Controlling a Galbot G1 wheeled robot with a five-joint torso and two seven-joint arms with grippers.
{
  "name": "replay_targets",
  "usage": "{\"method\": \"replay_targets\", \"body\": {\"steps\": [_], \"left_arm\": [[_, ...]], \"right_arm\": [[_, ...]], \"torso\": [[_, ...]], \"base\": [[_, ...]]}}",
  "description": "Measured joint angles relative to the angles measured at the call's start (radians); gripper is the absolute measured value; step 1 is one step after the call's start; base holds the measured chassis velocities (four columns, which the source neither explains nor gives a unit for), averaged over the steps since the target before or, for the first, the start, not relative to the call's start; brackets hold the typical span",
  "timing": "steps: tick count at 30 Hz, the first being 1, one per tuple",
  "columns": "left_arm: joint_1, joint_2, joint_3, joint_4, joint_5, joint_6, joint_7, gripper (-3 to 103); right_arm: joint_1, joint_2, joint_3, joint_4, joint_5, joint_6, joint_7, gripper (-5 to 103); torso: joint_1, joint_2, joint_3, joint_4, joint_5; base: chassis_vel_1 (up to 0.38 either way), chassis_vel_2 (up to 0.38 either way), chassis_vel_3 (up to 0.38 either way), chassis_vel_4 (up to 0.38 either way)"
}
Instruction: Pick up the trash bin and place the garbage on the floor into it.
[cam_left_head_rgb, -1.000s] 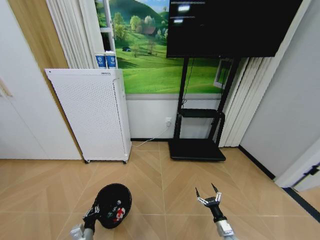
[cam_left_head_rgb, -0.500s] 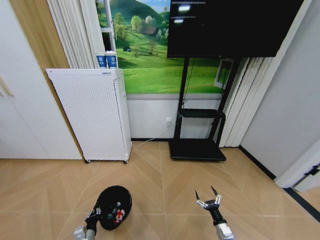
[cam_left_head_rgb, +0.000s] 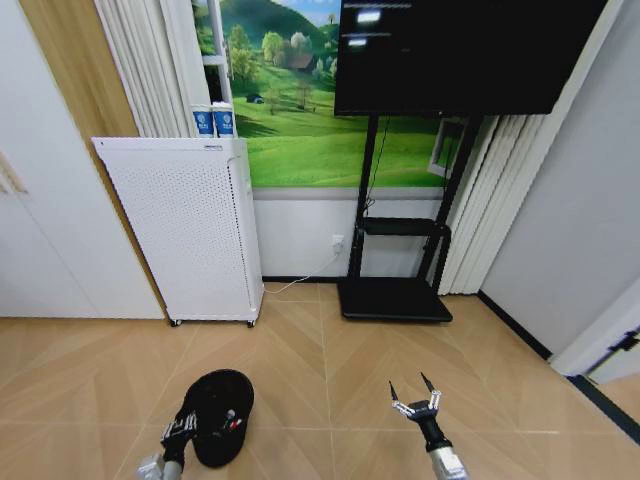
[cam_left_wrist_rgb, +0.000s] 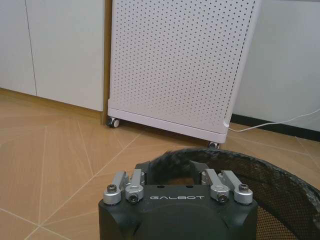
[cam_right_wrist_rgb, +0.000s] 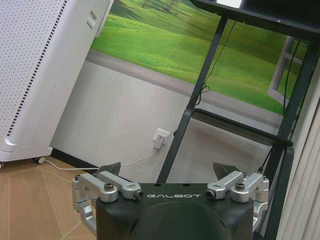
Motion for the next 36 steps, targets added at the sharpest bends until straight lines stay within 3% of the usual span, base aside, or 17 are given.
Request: {"method": "replay_targets", "body": {"steps": [3,4,6,7,8,9,11,12,16,19,25,28,32,36], "left_arm": [[-0.006,-0.001,-0.009,0.016,0.003,-0.005,0.001,60],[-0.006,-0.001,-0.009,0.016,0.003,-0.005,0.001,60],[-0.006,0.001,-0.018,0.015,0.002,-0.005,0.001,77],[-0.006,0.001,-0.018,0.015,0.002,-0.005,0.001,77],[-0.002,0.005,-0.021,0.002,-0.001,0.000,-0.001,77],[0.006,0.014,-0.028,-0.026,-0.003,0.016,-0.008,88],[0.011,0.022,-0.032,-0.047,-0.006,0.030,-0.018,88],[0.021,0.040,-0.037,-0.093,-0.008,0.055,-0.037,97],[0.033,0.075,-0.041,-0.166,0.007,0.084,-0.070,99],[0.037,0.135,-0.035,-0.297,0.024,0.121,-0.142,100],[0.031,0.204,-0.038,-0.380,0.005,0.156,-0.194,100],[0.038,0.221,-0.063,-0.404,-0.043,0.164,-0.178,100],[0.058,0.245,-0.129,-0.413,-0.118,0.144,-0.069,100],[0.093,0.268,-0.180,-0.444,-0.158,0.154,-0.064,100]], "right_arm": [[0.002,0.004,-0.003,-0.008,-0.001,0.003,-0.002,100],[0.002,0.004,-0.003,-0.008,-0.001,0.003,-0.002,100],[0.002,0.005,-0.003,-0.009,-0.001,0.007,-0.002,100],[0.002,0.005,-0.003,-0.009,-0.001,0.007,-0.002,100],[0.003,0.003,-0.002,-0.006,0.001,0.008,-0.002,100],[0.007,-0.002,0.001,-0.003,0.005,0.008,-0.002,100],[0.009,-0.006,0.004,-0.002,0.009,0.008,-0.002,100],[0.014,-0.015,0.009,0.002,0.016,0.008,-0.002,100],[0.019,-0.029,0.020,0.010,0.025,0.009,-0.003,100],[0.021,-0.047,0.038,0.026,0.043,0.009,-0.003,100],[0.029,-0.073,0.064,0.052,0.072,-0.006,-0.003,100],[0.034,-0.083,0.074,0.054,0.084,-0.007,-0.007,100],[0.037,-0.088,0.083,0.052,0.090,-0.007,-0.010,100],[0.043,-0.084,0.084,0.052,0.101,-0.007,-0.012,100]], "torso": [[0.000,0.000,0.000,-0.0001,0.0000],[0.000,0.000,0.000,-0.0001,0.0000],[0.000,0.000,0.000,-0.0001,0.0000],[0.000,0.000,0.000,-0.0001,0.0000],[0.000,0.000,0.000,0.0000,0.0001],[0.000,0.000,0.000,-0.0001,0.0000],[0.000,0.000,0.000,-0.0001,0.0000],[0.000,0.000,0.000,0.0001,0.0001],[0.000,0.000,0.000,0.0000,0.0002],[0.000,0.000,0.000,-0.0003,0.0005],[0.000,0.000,0.000,0.0000,0.0001],[0.000,0.000,0.000,0.0000,0.0000],[0.003,0.009,0.006,0.0000,0.0000],[0.009,0.025,0.016,-0.0001,0.0001]], "base": [[0.000,0.000,0.000,0.000],[0.000,0.000,0.000,0.000],[0.000,0.000,0.000,0.000],[0.000,0.000,0.000,0.000],[0.000,0.000,0.000,0.000],[0.000,0.000,0.000,0.000],[0.000,0.000,0.000,0.000],[0.000,0.000,0.000,0.000],[0.000,0.000,0.000,0.000],[0.000,0.000,0.000,0.000],[0.000,0.000,0.000,0.000],[0.000,0.000,0.000,0.000],[0.000,0.000,0.000,0.000],[0.000,0.000,0.000,0.000]]}}
